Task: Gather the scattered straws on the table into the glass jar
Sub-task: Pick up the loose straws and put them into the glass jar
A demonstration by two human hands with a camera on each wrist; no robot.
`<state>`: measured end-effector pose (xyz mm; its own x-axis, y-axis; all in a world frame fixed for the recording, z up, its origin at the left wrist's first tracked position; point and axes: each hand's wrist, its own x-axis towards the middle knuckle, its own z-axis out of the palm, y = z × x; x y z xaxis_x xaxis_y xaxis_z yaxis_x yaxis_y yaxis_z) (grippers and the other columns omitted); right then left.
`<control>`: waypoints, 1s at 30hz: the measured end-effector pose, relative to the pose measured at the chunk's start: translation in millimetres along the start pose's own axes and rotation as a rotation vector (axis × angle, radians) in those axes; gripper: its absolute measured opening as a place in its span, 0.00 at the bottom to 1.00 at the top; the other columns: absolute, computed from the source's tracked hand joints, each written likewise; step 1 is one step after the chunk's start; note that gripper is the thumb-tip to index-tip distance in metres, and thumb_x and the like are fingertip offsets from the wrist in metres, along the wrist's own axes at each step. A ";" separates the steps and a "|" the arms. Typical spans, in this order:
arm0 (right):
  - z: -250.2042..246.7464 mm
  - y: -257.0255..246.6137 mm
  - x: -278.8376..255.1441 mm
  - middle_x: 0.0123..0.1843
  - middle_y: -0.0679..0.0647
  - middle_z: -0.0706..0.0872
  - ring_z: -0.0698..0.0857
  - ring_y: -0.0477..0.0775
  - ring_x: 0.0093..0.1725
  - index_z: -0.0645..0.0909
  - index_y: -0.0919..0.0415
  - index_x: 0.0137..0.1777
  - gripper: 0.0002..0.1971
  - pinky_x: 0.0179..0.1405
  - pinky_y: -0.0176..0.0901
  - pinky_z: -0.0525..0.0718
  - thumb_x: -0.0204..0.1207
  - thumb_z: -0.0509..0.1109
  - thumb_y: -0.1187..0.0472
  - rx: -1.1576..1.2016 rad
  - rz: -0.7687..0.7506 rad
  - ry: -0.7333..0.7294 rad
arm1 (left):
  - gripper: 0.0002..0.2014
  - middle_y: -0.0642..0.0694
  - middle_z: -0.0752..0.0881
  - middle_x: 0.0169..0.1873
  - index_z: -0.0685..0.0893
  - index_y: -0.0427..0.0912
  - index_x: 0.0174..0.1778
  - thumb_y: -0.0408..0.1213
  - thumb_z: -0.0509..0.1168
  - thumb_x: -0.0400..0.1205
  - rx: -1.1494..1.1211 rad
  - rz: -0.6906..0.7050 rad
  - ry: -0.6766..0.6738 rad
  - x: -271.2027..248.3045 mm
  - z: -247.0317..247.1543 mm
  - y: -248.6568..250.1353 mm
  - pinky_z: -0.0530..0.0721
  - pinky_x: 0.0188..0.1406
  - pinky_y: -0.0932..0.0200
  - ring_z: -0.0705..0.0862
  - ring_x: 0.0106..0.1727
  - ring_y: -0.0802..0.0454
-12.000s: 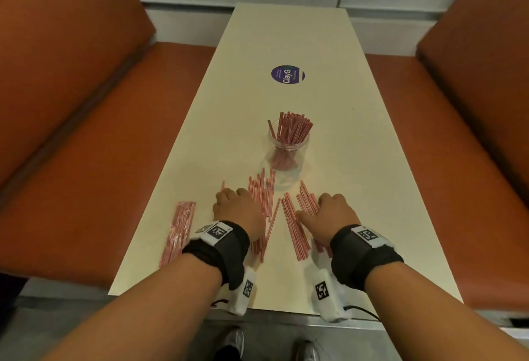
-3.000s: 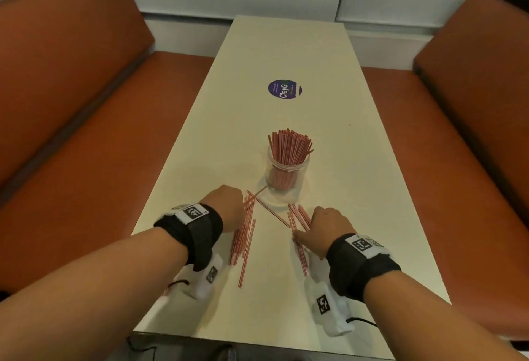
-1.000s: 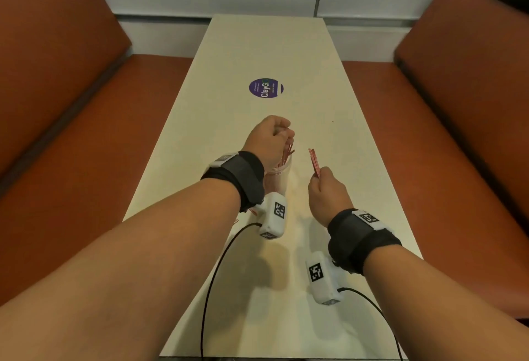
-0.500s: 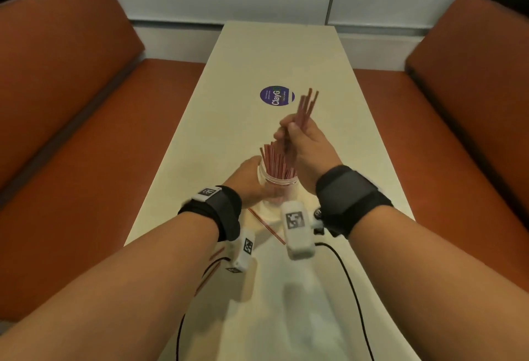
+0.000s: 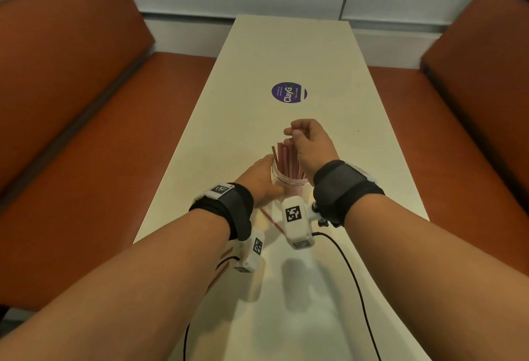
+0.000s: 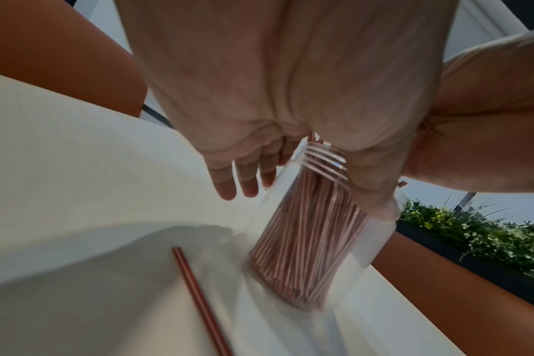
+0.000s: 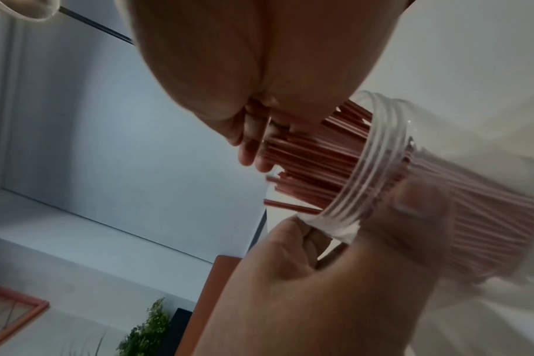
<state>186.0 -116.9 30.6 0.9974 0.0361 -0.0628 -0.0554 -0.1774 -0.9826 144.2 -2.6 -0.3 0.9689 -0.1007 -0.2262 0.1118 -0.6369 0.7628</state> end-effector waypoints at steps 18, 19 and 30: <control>5.6 63.7 -84.1 0.59 0.54 0.85 0.84 0.56 0.56 0.82 0.59 0.62 0.14 0.55 0.45 0.81 0.78 0.69 0.56 -1.085 0.020 -0.391 | 0.12 0.43 0.87 0.42 0.88 0.40 0.47 0.46 0.68 0.79 0.802 -0.228 -0.128 -96.7 12.5 -54.2 0.76 0.37 0.58 0.85 0.44 0.45; 7.1 66.5 -84.2 0.60 0.55 0.84 0.84 0.56 0.57 0.83 0.59 0.61 0.14 0.54 0.45 0.81 0.77 0.70 0.55 -1.119 0.031 -0.405 | 0.11 0.42 0.88 0.45 0.88 0.39 0.49 0.43 0.66 0.80 0.819 -0.221 -0.127 -97.5 15.9 -56.3 0.78 0.40 0.57 0.86 0.47 0.44; -4.6 71.0 -92.2 0.60 0.60 0.86 0.87 0.59 0.58 0.83 0.66 0.59 0.13 0.45 0.41 0.78 0.80 0.65 0.60 -1.407 0.208 -0.544 | 0.13 0.38 0.79 0.62 0.79 0.36 0.62 0.32 0.58 0.83 0.730 -0.281 -0.183 -87.7 30.7 -55.1 0.76 0.51 0.56 0.82 0.60 0.41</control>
<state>90.3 -137.3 -32.6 0.8223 0.1838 -0.5386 0.2133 -0.9770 -0.0078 46.3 17.9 -41.1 0.8673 0.0541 -0.4948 0.1118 -0.9898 0.0879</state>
